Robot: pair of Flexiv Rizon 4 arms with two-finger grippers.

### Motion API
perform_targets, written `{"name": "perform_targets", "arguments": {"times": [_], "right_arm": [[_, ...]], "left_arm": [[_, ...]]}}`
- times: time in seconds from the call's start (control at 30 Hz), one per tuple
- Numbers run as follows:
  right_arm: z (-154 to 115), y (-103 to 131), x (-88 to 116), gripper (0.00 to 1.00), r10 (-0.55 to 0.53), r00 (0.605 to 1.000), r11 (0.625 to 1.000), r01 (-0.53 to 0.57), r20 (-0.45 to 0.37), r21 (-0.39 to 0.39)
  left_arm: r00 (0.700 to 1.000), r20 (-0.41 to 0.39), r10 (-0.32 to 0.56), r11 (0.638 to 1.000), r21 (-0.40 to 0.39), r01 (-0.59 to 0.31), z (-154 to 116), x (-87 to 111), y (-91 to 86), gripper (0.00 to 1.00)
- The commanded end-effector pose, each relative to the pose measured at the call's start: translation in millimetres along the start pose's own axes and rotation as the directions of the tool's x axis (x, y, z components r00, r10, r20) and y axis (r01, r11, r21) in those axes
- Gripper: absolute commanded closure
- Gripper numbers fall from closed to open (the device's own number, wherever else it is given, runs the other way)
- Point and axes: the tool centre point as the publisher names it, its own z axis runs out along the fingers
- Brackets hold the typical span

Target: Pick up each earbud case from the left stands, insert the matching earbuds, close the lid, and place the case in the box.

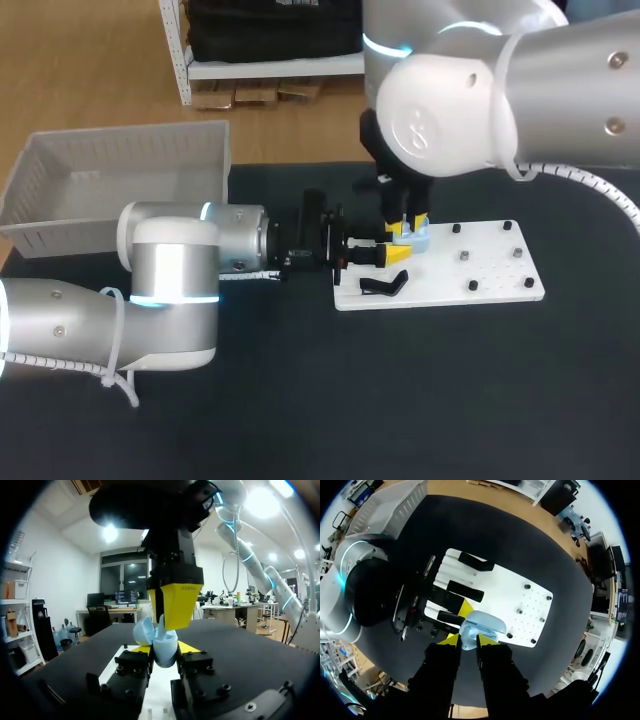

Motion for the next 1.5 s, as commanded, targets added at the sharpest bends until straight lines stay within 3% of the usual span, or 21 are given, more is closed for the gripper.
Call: {"name": "perform_targets", "arguments": {"times": [0.03, 0.3, 0.4, 0.47, 0.73, 0.87, 0.9, 0.97, 1.2, 1.5], "right_arm": [[2.6, 0.9, -0.6, 1.00, 0.000, 1.000, 1.000, 0.000, -0.003, 0.005], [3.3, 0.4, -0.9, 1.00, -0.006, 1.000, 1.000, 0.006, -0.005, 0.005], [3.4, 0.3, -0.8, 0.63, -0.006, 1.000, 1.000, 0.006, -0.006, -0.001], [2.0, -0.2, 0.3, 0.56, -0.006, 1.000, 1.000, 0.006, -0.004, -0.006], [-16.7, -0.2, 6.9, 0.51, 0.005, 1.000, 0.998, -0.003, 0.029, -0.063], [-28.1, -10.4, 0.7, 0.49, 0.057, 0.997, 0.993, -0.052, 0.047, -0.105], [-29.2, -14.1, -2.1, 0.43, 0.076, 0.996, 0.992, -0.070, 0.048, -0.107], [-30.2, -23.0, -9.3, 0.00, 0.120, 0.992, 0.985, -0.115, 0.034, -0.125], [-24.9, -50.5, -33.8, 0.00, 0.253, 0.968, 0.951, -0.249, -0.003, -0.186], [-10.9, -70.8, -49.0, 0.00, 0.328, 0.943, 0.926, -0.332, -0.056, -0.179]], "left_arm": [[1.000, 0.001, 0.000, 1.000, 0.001, 0.000, 0.6, 0.3, 1.2, 1.00], [1.000, 0.001, 0.000, 1.000, 0.001, 0.000, 0.6, 0.3, 1.2, 1.00], [1.000, 0.001, 0.000, 1.000, 0.001, 0.000, 0.6, 0.3, 1.2, 1.00], [1.000, 0.001, 0.000, 1.000, 0.001, 0.000, 0.6, 0.3, 1.2, 1.00], [1.000, 0.001, 0.000, 1.000, 0.001, 0.000, 0.6, 0.3, 1.2, 1.00], [1.000, 0.001, 0.000, 1.000, 0.001, 0.000, 0.6, 0.3, 1.2, 1.00], [1.000, 0.001, 0.000, 1.000, 0.001, 0.000, 0.6, 0.3, 1.2, 1.00], [1.000, 0.001, 0.000, 1.000, 0.001, 0.000, 0.6, 0.3, 1.2, 1.00], [1.000, 0.001, 0.000, 1.000, 0.001, 0.000, 0.6, 0.3, 1.2, 1.00], [1.000, 0.001, 0.000, 1.000, 0.001, 0.000, 0.6, 0.3, 1.2, 1.00]]}}
